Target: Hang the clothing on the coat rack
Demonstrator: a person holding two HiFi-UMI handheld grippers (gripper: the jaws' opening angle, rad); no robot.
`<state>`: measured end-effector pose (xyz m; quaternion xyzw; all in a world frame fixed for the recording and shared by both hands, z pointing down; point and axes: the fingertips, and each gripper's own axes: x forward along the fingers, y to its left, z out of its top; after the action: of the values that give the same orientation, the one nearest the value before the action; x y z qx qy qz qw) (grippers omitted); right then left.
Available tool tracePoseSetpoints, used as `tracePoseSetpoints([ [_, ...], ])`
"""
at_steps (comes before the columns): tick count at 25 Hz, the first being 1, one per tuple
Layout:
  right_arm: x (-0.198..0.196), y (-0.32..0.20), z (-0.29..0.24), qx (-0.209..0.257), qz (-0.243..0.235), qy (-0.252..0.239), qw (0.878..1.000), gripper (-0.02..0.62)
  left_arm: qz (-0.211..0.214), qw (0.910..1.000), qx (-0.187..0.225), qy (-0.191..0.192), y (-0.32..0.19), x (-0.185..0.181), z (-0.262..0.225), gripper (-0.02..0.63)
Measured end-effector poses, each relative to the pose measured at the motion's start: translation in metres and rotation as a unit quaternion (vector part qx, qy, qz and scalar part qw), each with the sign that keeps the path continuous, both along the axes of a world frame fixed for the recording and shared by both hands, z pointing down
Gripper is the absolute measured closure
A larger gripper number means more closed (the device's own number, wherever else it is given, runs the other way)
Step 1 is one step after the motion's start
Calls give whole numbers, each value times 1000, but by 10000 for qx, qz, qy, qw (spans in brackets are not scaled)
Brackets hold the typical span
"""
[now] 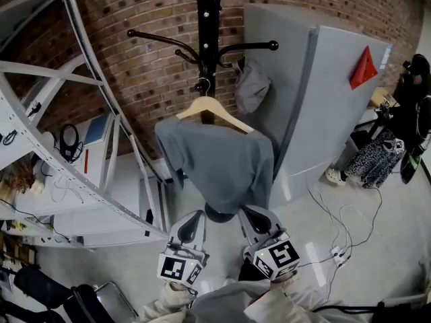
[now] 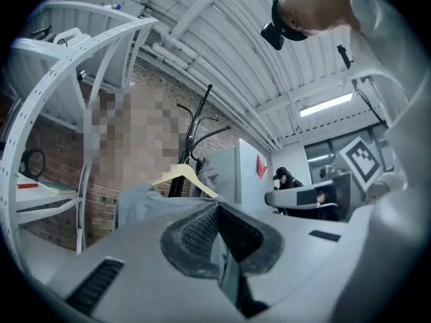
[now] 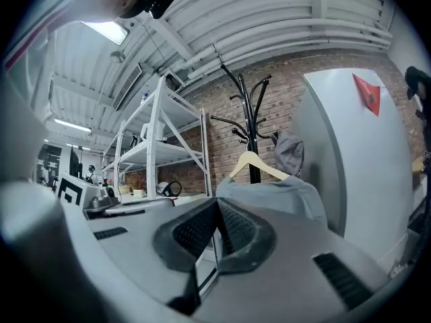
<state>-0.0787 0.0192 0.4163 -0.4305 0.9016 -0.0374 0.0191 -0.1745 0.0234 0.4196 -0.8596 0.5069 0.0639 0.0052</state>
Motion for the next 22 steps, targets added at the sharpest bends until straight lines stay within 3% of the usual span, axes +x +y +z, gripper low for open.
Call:
tracePoseSetpoints([
  [11, -7, 37, 7, -173, 30, 86, 9998, 571, 28, 9997, -217, 47, 36, 0, 8, 598],
  [16, -4, 33, -8, -32, -42, 180, 9998, 571, 42, 9996, -247, 116, 33, 7, 4, 598],
  [22, 13, 29, -4, -3, -103, 168, 9998, 571, -24, 10000, -87, 42, 29, 21, 6, 598],
])
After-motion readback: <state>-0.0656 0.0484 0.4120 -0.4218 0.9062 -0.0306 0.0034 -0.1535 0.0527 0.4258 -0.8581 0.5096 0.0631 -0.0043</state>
